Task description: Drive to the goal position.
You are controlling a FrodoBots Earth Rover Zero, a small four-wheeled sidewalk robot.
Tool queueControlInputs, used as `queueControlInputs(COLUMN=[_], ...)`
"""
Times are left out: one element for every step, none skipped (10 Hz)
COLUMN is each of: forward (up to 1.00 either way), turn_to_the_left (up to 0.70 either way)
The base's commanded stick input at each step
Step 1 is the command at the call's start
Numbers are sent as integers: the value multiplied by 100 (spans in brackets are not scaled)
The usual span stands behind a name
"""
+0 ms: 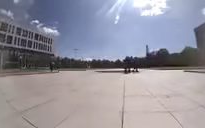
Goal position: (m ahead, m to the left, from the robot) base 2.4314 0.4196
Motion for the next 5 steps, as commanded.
queueControlInputs(forward=[70, 70, 70, 70, 70], turn_to_the_left=[1, 1, 1, 1, 1])
